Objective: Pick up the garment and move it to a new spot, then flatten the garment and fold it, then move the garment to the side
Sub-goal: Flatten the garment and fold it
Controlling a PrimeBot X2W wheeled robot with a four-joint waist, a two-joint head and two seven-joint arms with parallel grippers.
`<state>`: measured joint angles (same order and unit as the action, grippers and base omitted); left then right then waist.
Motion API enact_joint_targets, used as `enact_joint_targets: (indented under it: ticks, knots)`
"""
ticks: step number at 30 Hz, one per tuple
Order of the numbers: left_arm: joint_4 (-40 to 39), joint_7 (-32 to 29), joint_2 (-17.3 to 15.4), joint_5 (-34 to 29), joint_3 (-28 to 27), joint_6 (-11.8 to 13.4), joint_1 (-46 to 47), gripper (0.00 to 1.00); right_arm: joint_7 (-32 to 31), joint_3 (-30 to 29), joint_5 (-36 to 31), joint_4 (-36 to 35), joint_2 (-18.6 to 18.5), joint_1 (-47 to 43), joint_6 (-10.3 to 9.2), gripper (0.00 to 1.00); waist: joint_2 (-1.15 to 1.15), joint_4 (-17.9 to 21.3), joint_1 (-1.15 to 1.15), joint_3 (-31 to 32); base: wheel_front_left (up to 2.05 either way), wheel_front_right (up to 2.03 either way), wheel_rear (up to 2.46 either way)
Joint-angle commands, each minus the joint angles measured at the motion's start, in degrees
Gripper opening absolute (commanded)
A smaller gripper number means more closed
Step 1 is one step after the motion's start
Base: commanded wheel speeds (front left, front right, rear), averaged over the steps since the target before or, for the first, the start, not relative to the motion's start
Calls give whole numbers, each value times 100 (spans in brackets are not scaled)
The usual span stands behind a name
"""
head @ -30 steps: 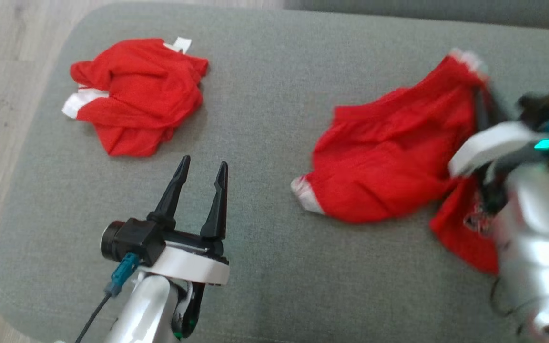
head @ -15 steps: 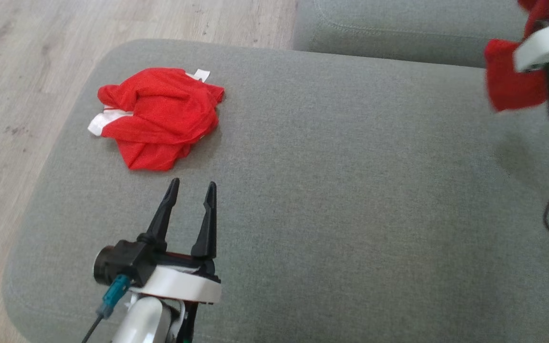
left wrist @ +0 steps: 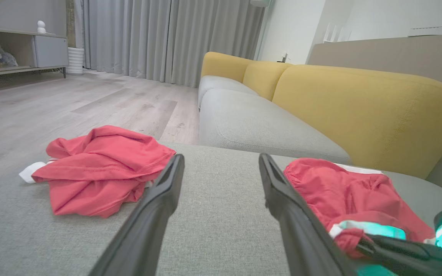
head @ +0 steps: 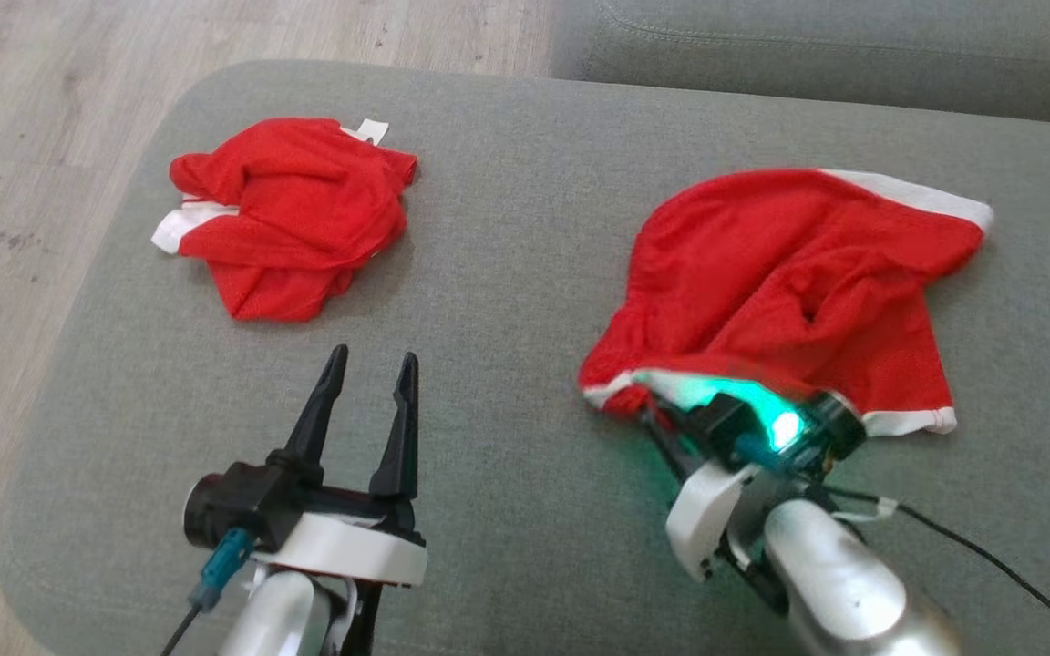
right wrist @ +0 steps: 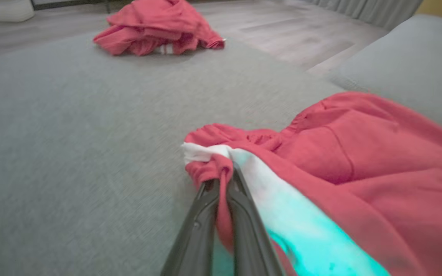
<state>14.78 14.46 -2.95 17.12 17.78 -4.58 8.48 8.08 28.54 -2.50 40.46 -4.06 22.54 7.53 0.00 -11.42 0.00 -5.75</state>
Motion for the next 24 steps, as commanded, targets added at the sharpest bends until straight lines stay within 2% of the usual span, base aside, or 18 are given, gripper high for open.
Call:
enact_joint_targets:
  ticks: [1,6,14,19,24]
  knots:
    - [-130,53,5,-30,-140,-9,248,100,74,173,39,-148,94,261,-4,100,0,1,0,0,0,0,0]
    - [-92,53,6,-13,-126,-19,272,100,174,381,350,-175,115,194,-4,100,0,76,0,35,0,0,0]
    - [-53,53,6,-11,-149,-6,198,100,293,78,705,-585,117,101,-4,100,0,403,0,229,0,0,0]
    - [-92,53,7,-24,-197,-1,184,100,394,-390,590,-836,117,-71,-4,100,0,641,0,289,0,0,0]
    - [-138,53,7,-32,-216,-5,194,100,577,-1347,633,-1391,117,-516,-4,100,0,922,0,232,0,0,0]
